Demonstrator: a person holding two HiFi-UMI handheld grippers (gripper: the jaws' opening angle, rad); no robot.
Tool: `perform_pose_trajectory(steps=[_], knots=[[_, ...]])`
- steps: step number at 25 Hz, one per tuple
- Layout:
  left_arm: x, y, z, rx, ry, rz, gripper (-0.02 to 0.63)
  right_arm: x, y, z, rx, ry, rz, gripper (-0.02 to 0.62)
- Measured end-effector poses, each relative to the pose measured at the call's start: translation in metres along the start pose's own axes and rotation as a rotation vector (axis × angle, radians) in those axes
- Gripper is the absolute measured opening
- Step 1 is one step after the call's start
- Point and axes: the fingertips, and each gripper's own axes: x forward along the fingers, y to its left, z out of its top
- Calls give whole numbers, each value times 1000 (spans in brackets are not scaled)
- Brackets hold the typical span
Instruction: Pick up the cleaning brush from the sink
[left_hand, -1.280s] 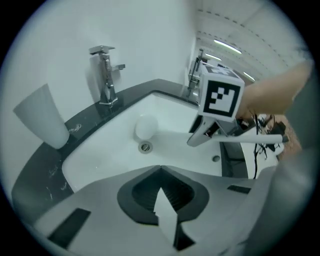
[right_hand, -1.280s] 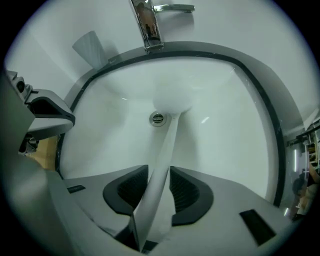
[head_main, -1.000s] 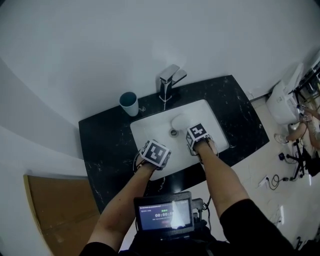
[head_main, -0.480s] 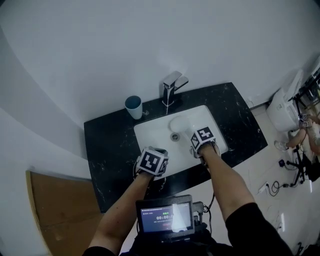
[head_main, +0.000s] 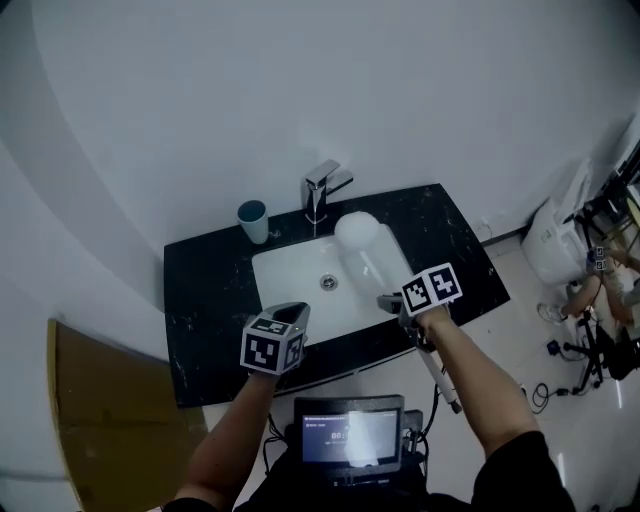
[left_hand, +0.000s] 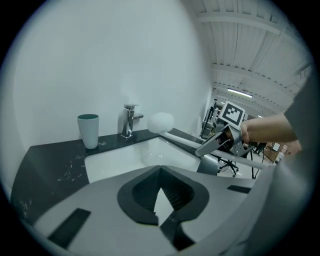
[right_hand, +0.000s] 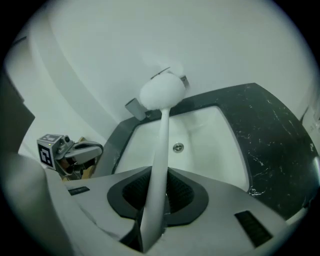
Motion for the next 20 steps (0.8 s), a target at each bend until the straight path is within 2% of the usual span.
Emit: perform_pose_trajectory(steps=[4,8,11,14,16,20], knots=[[-2,-57,-4,76,-4,113,14,-56,-8,-14,-107,-68,94,40],[-7,-127,3,-37,-109,166,14,-121,-19,-26,-228,-123,162,40],[-25,-171,8,-71,-179,211,14,-170,-16,-34,-293,-191,203,40],[-53,-200,15,-94,-262,271,14,-213,-6,-43,-323,-284,245,40],[-71,-216,18,-96,-302,281,14,-237,2,-51,-308,-353,287,40],[-100,-240,21,-26,-346,276,14,-265,16,-67,-326,-446,271,40]])
